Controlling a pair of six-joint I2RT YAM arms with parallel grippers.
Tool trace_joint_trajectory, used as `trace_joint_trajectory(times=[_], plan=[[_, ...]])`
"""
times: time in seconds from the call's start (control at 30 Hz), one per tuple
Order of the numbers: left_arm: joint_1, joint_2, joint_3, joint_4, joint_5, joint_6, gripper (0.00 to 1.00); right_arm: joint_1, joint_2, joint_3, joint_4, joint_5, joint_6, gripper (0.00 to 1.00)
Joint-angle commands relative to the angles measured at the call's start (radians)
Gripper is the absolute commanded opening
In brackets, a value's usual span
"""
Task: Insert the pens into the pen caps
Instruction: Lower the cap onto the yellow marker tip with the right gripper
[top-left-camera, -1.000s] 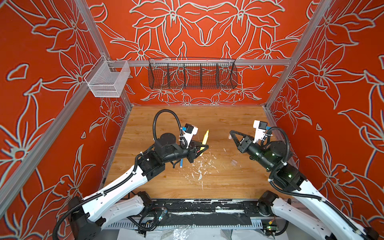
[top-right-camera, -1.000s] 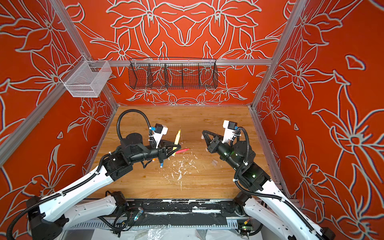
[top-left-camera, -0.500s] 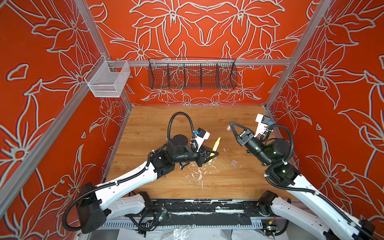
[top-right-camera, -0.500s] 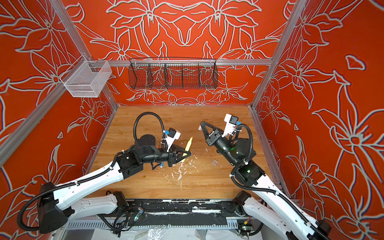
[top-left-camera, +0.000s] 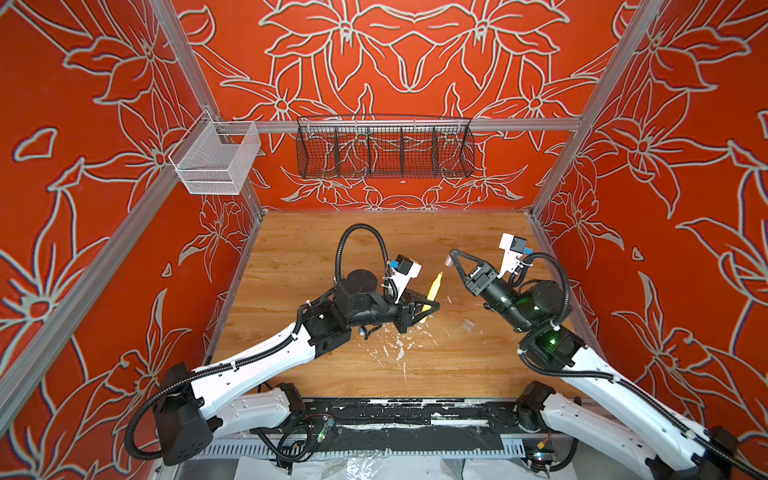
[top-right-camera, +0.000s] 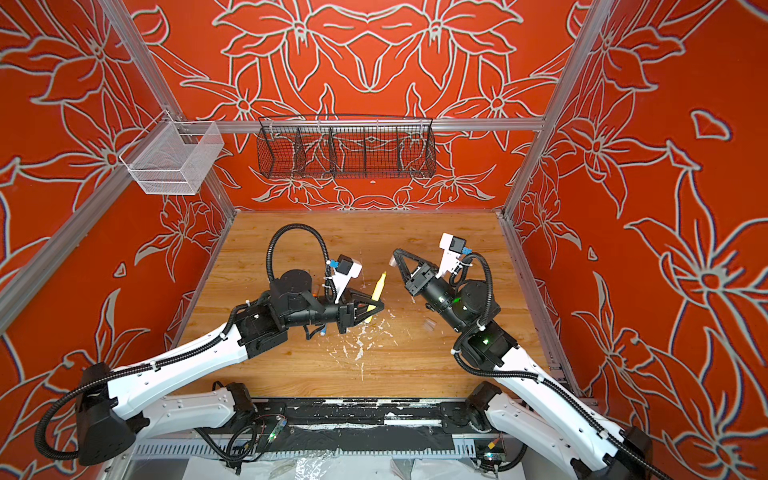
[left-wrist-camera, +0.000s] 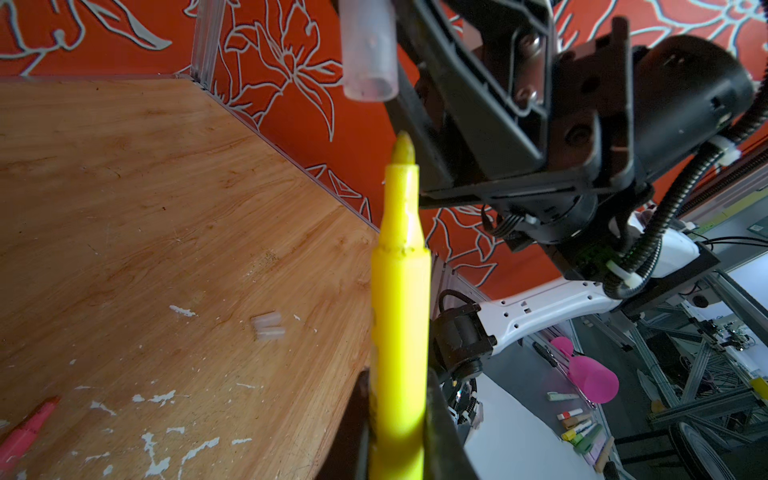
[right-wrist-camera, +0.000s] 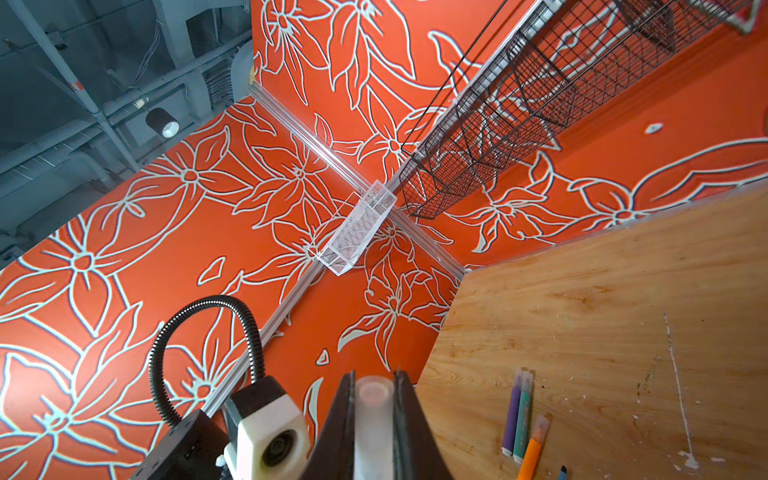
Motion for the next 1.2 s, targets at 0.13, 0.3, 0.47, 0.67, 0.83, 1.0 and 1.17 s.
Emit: trace_joint_trajectory(times=[0.13,0.3,0.47,0.67,0.83,1.0,1.17], plan=[[-0.005,0.002,0.02,0.028,-0.001,0.01,0.0,0.078,-0.002,-0.004,0.061,0.001,-0.023,0.0],[-0.004,-0.007,0.018,0.023,-0.005,0.01,0.0,0.111,-0.01,-0.013,0.047,0.038,-0.053,0.0],[-0.004,-0.021,0.011,0.02,-0.018,0.016,0.0,0.123,-0.009,-0.026,0.042,0.051,-0.065,0.0],[-0.005,-0.036,0.004,0.02,-0.031,0.02,0.0,0.134,-0.011,-0.033,0.014,0.054,-0.092,0.0],[-0.005,-0.054,-0.018,0.04,-0.068,0.016,0.0,0.145,-0.017,-0.037,-0.006,0.037,-0.146,0.0],[-0.004,-0.061,-0.027,0.052,-0.069,0.025,0.0,0.148,-0.01,-0.014,-0.107,0.048,-0.189,0.0],[-0.005,-0.044,-0.023,0.055,-0.078,0.03,0.0,0.154,0.006,-0.014,-0.103,0.004,-0.192,0.0]])
